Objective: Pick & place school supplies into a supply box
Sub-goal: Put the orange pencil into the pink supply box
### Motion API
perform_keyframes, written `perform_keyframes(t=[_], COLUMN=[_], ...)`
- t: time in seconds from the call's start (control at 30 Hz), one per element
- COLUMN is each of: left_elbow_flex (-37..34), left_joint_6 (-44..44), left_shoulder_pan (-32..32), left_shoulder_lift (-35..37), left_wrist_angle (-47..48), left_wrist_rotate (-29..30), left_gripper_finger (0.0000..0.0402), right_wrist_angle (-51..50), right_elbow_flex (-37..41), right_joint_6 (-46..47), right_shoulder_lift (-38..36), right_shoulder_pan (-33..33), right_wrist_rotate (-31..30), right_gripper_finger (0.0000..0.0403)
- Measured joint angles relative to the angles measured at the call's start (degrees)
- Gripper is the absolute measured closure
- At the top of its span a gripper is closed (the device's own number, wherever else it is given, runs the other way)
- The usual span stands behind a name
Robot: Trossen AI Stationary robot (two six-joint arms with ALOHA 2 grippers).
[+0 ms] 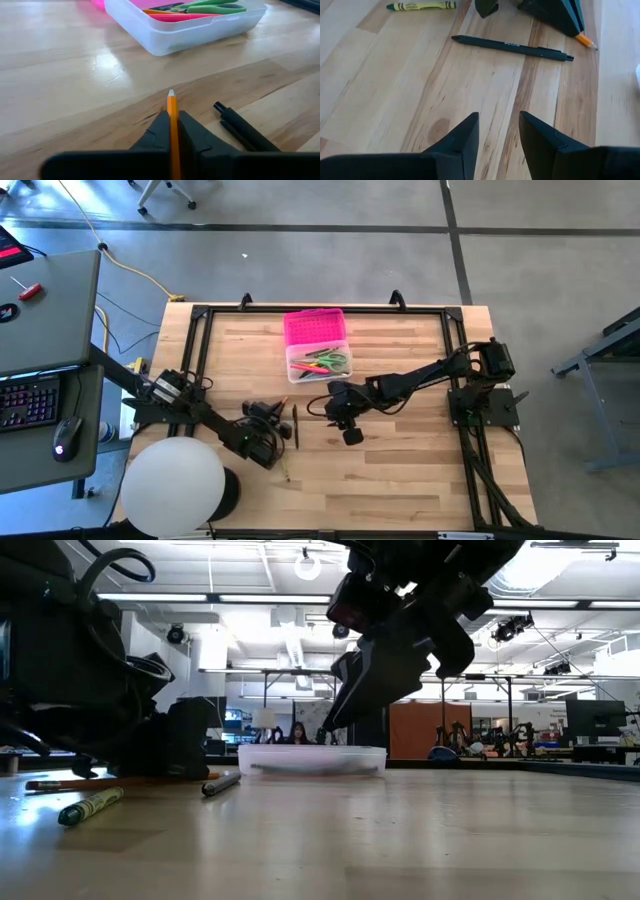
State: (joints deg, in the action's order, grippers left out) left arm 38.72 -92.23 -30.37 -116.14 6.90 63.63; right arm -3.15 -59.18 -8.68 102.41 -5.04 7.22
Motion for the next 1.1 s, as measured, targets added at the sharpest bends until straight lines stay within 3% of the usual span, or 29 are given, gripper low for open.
perform_keyframes(t=[0.23,0.4,0.5,0.77,0.9,1.03,1.1], left_elbow_flex=[0.5,0.7,0.6,1.5,1.6,0.9,-0.9], left_joint_6=[-1.0,-1.2,3.5,23.6,26.0,31.0,29.6], left_shoulder_pan=[0.0,1.7,4.0,12.4,14.6,16.7,17.4], left_shoulder_lift=[0.8,5.3,9.4,18.9,20.2,20.2,19.5], left_wrist_angle=[1.5,2.8,3.2,3.2,2.6,4.0,4.1], left_wrist_rotate=[0.0,-1.4,-5.7,-8.4,-6.1,-10.4,-8.4], left_gripper_finger=[0.0371,0.0375,0.0382,0.0392,0.0392,0.0386,0.0371], right_wrist_angle=[0.4,1.4,1.3,4.5,4.5,3.3,2.8], right_elbow_flex=[0.0,0.0,0.0,0.0,0.0,0.0,0.0], right_joint_6=[0.9,0.7,0.9,2.9,4.0,4.2,4.2], right_shoulder_lift=[0.0,0.0,0.0,0.0,0.0,0.0,0.0], right_shoulder_pan=[-0.7,-1.8,-2.3,-2.9,-2.9,-2.9,-2.9], right_wrist_rotate=[0.0,0.0,-0.1,-0.4,-0.3,-0.3,-0.3], right_gripper_finger=[0.0284,0.0284,0.0284,0.0284,0.0284,0.0284,0.0284])
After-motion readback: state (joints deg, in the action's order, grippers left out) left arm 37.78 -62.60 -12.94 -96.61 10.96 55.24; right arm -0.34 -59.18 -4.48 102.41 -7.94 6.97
